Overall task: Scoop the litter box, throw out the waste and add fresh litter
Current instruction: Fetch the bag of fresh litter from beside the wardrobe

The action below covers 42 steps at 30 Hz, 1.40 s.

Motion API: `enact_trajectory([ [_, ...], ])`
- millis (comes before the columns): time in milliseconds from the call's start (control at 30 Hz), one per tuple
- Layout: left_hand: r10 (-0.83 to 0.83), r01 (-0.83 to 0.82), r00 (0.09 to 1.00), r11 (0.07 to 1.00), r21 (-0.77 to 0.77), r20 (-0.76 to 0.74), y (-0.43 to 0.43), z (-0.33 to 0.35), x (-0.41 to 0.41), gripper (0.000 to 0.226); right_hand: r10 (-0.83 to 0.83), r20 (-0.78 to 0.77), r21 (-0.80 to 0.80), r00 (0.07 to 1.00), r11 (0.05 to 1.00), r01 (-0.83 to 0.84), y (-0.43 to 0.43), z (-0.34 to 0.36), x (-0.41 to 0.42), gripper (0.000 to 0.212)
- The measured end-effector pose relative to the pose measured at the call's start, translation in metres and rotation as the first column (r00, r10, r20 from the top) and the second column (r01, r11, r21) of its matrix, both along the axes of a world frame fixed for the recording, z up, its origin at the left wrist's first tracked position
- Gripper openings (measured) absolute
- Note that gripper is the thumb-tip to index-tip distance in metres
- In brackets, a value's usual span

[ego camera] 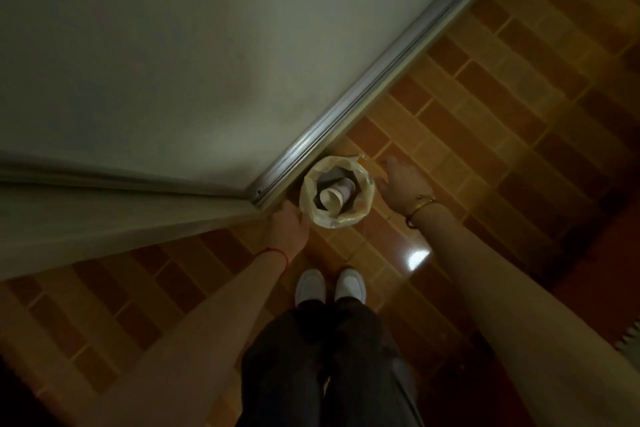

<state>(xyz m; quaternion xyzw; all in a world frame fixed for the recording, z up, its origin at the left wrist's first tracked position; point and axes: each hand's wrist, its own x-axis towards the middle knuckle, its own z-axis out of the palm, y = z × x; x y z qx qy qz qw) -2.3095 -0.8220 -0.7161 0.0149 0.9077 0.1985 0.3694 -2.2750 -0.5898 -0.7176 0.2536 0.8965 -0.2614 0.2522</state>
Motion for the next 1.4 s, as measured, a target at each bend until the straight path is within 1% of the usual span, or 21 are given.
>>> enact_trajectory([
  [67, 0.069, -0.069, 0.997, 0.998, -0.002, 0.029, -0.002, -0.042, -0.005, 0.031, 0.033, 0.018, 0.005, 0.999, 0.999, -0.033, 0.003, -0.042, -0.007, 0.05],
  [133, 0.136, -0.135, 0.986, 0.991, -0.015, 0.095, -0.004, -0.08, -0.01, 0.039, 0.085, 0.025, 0.01, 0.996, 0.996, -0.085, 0.003, -0.078, -0.015, 0.052],
  [233, 0.191, -0.18, 0.962, 0.981, -0.076, 0.196, -0.008, -0.124, -0.018, 0.067, 0.129, 0.026, 0.013, 0.991, 0.991, -0.13, 0.0, -0.12, -0.029, 0.054],
  [267, 0.189, -0.174, 0.957, 0.981, -0.085, 0.221, -0.008, -0.135, -0.02, 0.076, 0.132, 0.026, 0.016, 0.991, 0.991, -0.133, -0.002, -0.131, -0.034, 0.054],
  [300, 0.171, -0.154, 0.956, 0.984, -0.087, 0.24, -0.007, -0.145, -0.021, 0.081, 0.133, 0.032, 0.022, 0.991, 0.991, -0.134, -0.003, -0.142, -0.038, 0.053],
  [367, 0.118, -0.098, 0.952, 0.992, -0.083, 0.282, -0.003, -0.16, -0.023, 0.08, 0.151, 0.043, 0.042, 0.988, 0.987, -0.153, -0.006, -0.161, -0.045, 0.054],
  [400, 0.101, -0.08, 0.948, 0.994, -0.08, 0.303, 0.0, -0.166, -0.023, 0.086, 0.164, 0.044, 0.058, 0.986, 0.984, -0.166, -0.008, -0.169, -0.047, 0.052],
  [467, 0.092, -0.068, 0.939, 0.994, -0.086, 0.332, 0.005, -0.176, -0.023, 0.106, 0.175, 0.037, 0.111, 0.984, 0.978, -0.178, -0.011, -0.183, -0.052, 0.045],
  [500, 0.097, -0.07, 0.937, 0.993, -0.092, 0.336, 0.007, -0.18, -0.023, 0.109, 0.177, 0.042, 0.135, 0.983, 0.974, -0.181, -0.012, -0.187, -0.054, 0.044],
  [533, 0.102, -0.073, 0.94, 0.992, -0.099, 0.325, 0.01, -0.183, -0.022, 0.104, 0.173, 0.054, 0.148, 0.983, 0.973, -0.179, -0.012, -0.191, -0.056, 0.043],
  [600, 0.098, -0.064, 0.956, 0.99, -0.129, 0.276, 0.015, -0.189, -0.022, 0.078, 0.159, 0.074, 0.149, 0.984, 0.974, -0.169, -0.011, -0.198, -0.058, 0.038],
  [667, 0.07, -0.035, 0.974, 0.986, -0.161, 0.217, 0.018, -0.194, -0.023, 0.058, 0.165, 0.072, 0.141, 0.984, 0.975, -0.174, -0.009, -0.202, -0.057, 0.031],
  [767, 0.018, 0.011, 0.986, 0.985, -0.172, 0.165, 0.021, -0.191, -0.025, 0.041, 0.157, 0.043, 0.148, 0.987, 0.976, -0.161, -0.008, -0.201, -0.052, 0.024],
  [867, -0.013, 0.044, 0.982, 0.985, -0.165, 0.186, 0.014, -0.181, -0.028, 0.034, 0.091, 0.054, 0.164, 0.994, 0.982, -0.098, -0.008, -0.187, -0.047, 0.024],
  [967, -0.034, 0.063, 0.981, 0.987, -0.147, 0.192, 0.005, -0.163, -0.036, 0.033, 0.005, 0.074, 0.16, 0.997, 0.987, -0.017, -0.006, -0.163, -0.034, 0.022],
  [1067, -0.141, 0.16, 0.979, 0.979, -0.124, 0.15, 0.004, -0.127, -0.037, 0.034, -0.078, 0.09, 0.123, 0.993, 0.99, 0.067, -0.004, -0.13, -0.013, 0.018],
  [1200, -0.236, 0.255, 0.962, 0.956, -0.145, 0.135, 0.009, -0.052, -0.024, 0.03, -0.163, 0.091, 0.069, 0.983, 0.985, 0.157, -0.007, -0.063, 0.02, 0.016],
  [1300, -0.256, 0.278, 0.955, 0.947, -0.16, 0.149, 0.011, 0.013, -0.016, 0.029, -0.189, 0.093, 0.069, 0.977, 0.981, 0.183, -0.01, 0.0, 0.039, 0.016],
  [1400, -0.32, 0.344, 0.935, 0.923, -0.169, 0.154, 0.015, 0.081, -0.01, 0.025, -0.233, 0.094, 0.077, 0.968, 0.971, 0.226, -0.01, 0.062, 0.059, 0.012],
])
